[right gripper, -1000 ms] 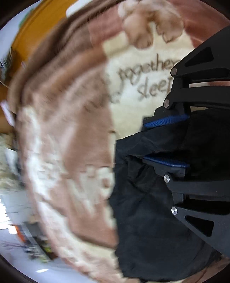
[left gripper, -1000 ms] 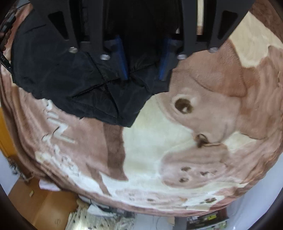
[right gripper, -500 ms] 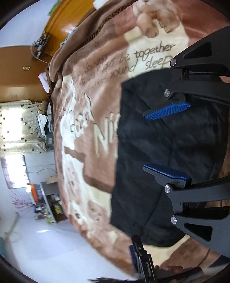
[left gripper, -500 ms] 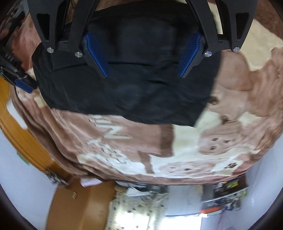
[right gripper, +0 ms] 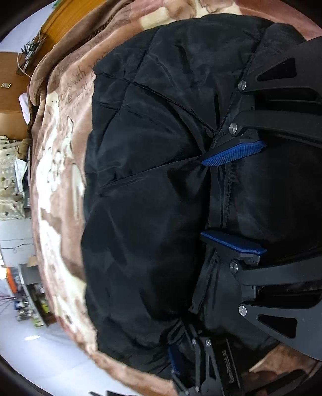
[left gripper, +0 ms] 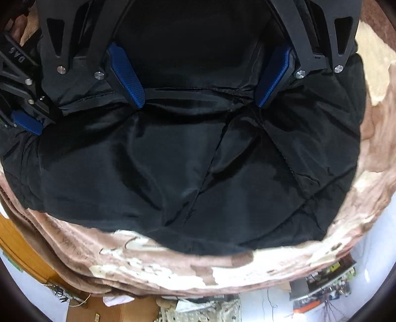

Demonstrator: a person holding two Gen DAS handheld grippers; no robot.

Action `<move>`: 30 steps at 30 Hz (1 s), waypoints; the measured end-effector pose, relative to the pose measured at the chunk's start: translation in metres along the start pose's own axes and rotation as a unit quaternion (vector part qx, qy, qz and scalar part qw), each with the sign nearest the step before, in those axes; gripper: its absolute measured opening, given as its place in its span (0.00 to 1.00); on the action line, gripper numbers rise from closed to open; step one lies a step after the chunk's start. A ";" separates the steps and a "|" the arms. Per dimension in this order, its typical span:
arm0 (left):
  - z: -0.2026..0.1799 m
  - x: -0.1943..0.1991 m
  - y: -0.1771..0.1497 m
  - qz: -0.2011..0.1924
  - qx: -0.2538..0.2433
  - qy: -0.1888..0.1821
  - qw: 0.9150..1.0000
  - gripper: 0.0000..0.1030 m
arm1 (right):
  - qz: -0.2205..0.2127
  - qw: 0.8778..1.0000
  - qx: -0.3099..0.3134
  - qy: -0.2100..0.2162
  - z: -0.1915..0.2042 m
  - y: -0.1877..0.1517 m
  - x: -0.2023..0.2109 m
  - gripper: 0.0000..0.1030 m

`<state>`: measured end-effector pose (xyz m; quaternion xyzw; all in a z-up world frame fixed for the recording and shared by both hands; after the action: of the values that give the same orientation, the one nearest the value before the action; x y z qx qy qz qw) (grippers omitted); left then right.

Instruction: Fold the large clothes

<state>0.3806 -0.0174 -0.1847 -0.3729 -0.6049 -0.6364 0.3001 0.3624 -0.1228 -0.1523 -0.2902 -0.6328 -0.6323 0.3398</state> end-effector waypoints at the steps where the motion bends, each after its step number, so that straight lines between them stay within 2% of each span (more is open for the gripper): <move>1: 0.001 -0.005 0.000 0.004 0.001 -0.001 1.000 0.88 | 0.005 1.000 -0.003 -0.003 -0.001 -0.002 -0.003 0.53; 10: 0.006 -0.006 0.002 0.010 0.011 -0.001 1.000 0.89 | 0.010 1.000 -0.008 -0.001 -0.001 -0.004 -0.005 0.53; 14: 0.016 0.022 0.013 -0.002 0.027 -0.029 0.999 0.87 | 0.003 0.999 -0.017 0.037 -0.008 0.011 0.022 0.52; 15: 0.023 0.029 0.014 -0.006 0.031 -0.032 0.999 0.86 | -0.004 0.999 -0.021 0.043 -0.012 0.014 0.032 0.52; 17: 0.040 0.044 0.015 -0.018 0.030 -0.007 0.999 0.86 | -0.043 0.999 -0.018 0.012 -0.031 0.024 0.060 0.52; 20: 0.065 0.064 0.013 -0.045 0.038 0.019 0.998 0.86 | -0.077 0.997 -0.021 0.002 -0.055 0.025 0.086 0.52; 22: 0.081 0.061 0.004 -0.037 0.035 0.039 0.998 0.86 | -0.058 0.998 -0.028 -0.010 -0.072 0.012 0.079 0.53; 23: 0.085 0.054 -0.003 -0.026 0.025 0.043 0.998 0.86 | -0.034 0.999 -0.025 -0.021 -0.080 -0.001 0.066 0.53; 24: 0.085 0.045 -0.009 -0.021 0.020 0.035 0.999 0.86 | -0.022 0.999 -0.023 -0.024 -0.083 -0.008 0.058 0.52; 26: 0.083 0.031 -0.018 -0.014 0.030 0.025 0.999 0.87 | -0.013 0.999 -0.028 -0.015 -0.086 -0.023 0.043 0.53; 30: 0.084 0.011 -0.025 -0.008 0.047 0.021 0.999 0.87 | -0.007 0.999 -0.030 -0.029 -0.085 -0.031 0.024 0.53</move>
<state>0.3630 0.0690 -0.1902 -0.3402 -0.6306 -0.6173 0.3249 0.3285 -0.2097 -0.1546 -0.3145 -0.6253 -0.6444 0.3080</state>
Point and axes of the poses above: each gripper's, at about its wrist camera, not at the fingertips, and x roughly against the way its jaws point, z to its left, y to its top, the point moved 8 cm from there along -x, roughly the way its jaws point, and after that the axes turned 8 degrees about -z, right-handed, at the moved point
